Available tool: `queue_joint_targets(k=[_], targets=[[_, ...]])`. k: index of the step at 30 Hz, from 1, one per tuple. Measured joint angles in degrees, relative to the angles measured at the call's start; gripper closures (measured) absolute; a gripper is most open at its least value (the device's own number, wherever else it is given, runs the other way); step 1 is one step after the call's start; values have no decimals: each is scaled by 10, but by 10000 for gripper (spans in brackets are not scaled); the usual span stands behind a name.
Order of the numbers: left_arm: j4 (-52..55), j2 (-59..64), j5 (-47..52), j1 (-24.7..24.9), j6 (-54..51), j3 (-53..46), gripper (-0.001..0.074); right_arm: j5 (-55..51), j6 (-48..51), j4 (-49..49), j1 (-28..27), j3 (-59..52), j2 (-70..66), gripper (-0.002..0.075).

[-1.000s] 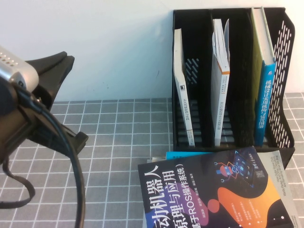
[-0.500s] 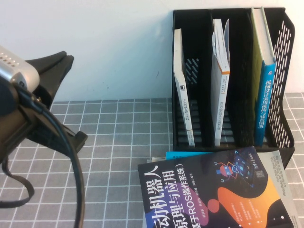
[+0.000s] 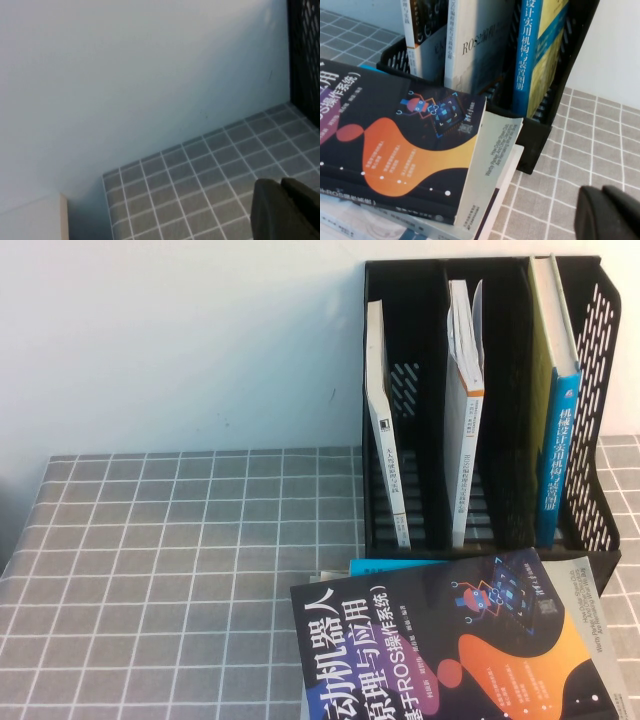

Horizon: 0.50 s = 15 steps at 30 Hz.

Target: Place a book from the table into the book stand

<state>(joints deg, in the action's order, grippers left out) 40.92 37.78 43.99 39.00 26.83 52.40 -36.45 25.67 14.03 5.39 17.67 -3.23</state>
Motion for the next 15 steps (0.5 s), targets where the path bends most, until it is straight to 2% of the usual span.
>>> queue_joint_targets(k=[4, 9, 11, 15], targets=[[-108, -38, -50, -101, -100, -25, 738, 0, 0, 1, 0, 0, 0, 729], [-188, -88, -230, -245, -137, -122, 738, 0, 0, 2, 0, 0, 0, 729], [-225, -111, -280, -285, -139, -167, 738, 0, 0, 2, 0, 0, 0, 729], [-321, -179, -298, -337, -156, -274, 738, 0, 0, 2, 0, 0, 0, 729]])
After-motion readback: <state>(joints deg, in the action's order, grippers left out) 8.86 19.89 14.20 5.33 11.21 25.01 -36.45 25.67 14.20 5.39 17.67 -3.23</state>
